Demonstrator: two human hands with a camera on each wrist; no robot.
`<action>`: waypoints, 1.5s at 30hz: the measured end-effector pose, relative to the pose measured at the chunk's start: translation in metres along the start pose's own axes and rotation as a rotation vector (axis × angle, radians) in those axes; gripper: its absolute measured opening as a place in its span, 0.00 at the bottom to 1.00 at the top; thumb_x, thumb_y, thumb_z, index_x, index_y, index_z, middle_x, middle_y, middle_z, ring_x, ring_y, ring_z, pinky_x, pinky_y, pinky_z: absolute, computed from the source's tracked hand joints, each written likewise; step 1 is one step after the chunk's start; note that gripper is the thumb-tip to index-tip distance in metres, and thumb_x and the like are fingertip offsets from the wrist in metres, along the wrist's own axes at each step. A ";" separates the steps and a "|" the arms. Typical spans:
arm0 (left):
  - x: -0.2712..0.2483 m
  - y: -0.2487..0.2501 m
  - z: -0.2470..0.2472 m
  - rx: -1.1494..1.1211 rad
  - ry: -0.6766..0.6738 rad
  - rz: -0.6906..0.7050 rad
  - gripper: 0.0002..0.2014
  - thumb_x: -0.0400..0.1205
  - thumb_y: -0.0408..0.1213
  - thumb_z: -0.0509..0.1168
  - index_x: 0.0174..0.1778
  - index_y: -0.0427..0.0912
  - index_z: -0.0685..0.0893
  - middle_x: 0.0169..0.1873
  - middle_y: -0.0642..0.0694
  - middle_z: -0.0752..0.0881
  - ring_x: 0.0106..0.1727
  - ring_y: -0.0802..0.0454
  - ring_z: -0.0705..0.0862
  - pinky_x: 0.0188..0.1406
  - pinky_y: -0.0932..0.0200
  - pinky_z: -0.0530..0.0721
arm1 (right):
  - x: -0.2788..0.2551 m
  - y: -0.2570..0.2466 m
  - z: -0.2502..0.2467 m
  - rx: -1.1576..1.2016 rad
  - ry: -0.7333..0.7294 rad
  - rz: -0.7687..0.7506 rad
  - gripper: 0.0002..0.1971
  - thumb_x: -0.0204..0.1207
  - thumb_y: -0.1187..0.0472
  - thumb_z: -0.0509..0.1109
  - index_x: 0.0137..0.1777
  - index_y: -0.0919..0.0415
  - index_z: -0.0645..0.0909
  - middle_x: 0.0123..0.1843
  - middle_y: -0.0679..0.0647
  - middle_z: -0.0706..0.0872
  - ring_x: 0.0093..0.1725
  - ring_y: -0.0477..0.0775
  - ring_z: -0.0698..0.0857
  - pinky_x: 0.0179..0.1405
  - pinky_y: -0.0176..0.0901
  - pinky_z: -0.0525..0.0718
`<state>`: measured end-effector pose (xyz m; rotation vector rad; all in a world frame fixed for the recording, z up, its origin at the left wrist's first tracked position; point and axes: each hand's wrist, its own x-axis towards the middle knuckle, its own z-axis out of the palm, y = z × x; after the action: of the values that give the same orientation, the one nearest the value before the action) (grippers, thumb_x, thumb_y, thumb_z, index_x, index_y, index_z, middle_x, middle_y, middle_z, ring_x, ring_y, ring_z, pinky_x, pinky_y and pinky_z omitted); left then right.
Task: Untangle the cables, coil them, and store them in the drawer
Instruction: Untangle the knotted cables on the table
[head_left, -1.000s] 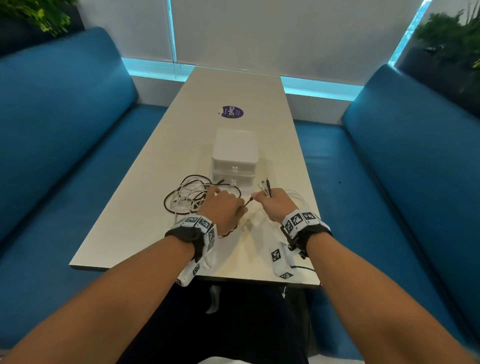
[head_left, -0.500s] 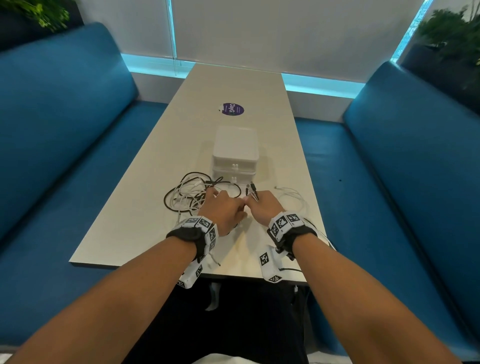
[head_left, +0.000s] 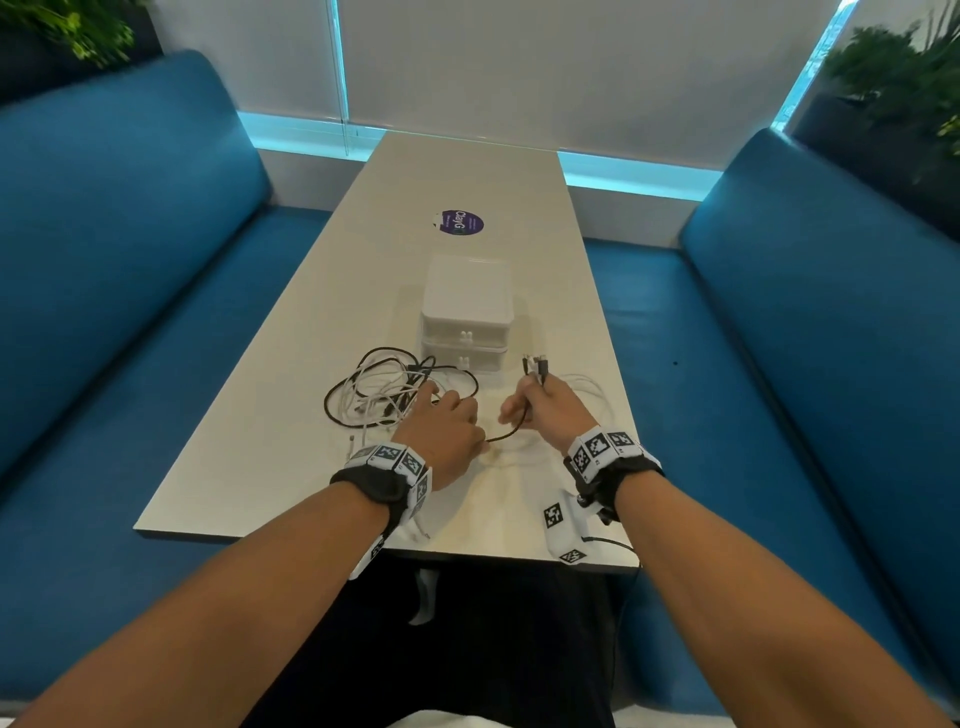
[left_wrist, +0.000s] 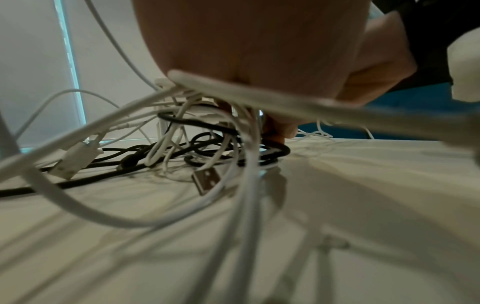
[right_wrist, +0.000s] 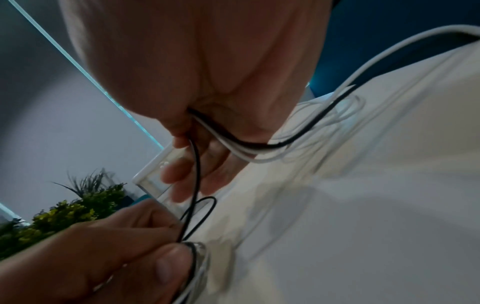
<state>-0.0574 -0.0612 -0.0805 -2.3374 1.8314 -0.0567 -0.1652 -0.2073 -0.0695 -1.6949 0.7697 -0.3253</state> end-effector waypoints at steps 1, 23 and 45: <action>0.000 0.001 0.000 0.011 0.002 0.006 0.19 0.90 0.53 0.52 0.60 0.52 0.87 0.58 0.50 0.80 0.65 0.44 0.74 0.76 0.34 0.58 | -0.002 -0.004 0.003 0.082 -0.036 0.010 0.13 0.90 0.60 0.52 0.44 0.61 0.73 0.32 0.57 0.86 0.34 0.59 0.88 0.47 0.54 0.86; -0.010 -0.020 0.014 0.065 0.010 0.025 0.11 0.87 0.42 0.60 0.61 0.57 0.84 0.65 0.54 0.81 0.68 0.47 0.77 0.77 0.28 0.52 | -0.008 0.025 -0.057 -1.037 -0.064 0.144 0.16 0.88 0.56 0.51 0.57 0.62 0.80 0.49 0.59 0.85 0.41 0.59 0.81 0.30 0.43 0.71; -0.004 -0.015 0.008 -0.011 0.021 -0.031 0.09 0.89 0.44 0.56 0.59 0.50 0.81 0.56 0.52 0.83 0.64 0.46 0.80 0.78 0.30 0.54 | -0.009 0.021 0.015 -0.794 -0.207 -0.097 0.12 0.84 0.49 0.63 0.49 0.56 0.81 0.45 0.56 0.86 0.45 0.59 0.84 0.41 0.47 0.76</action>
<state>-0.0428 -0.0533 -0.0855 -2.3817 1.8095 -0.0756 -0.1697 -0.1915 -0.0916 -2.4670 0.7045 0.1206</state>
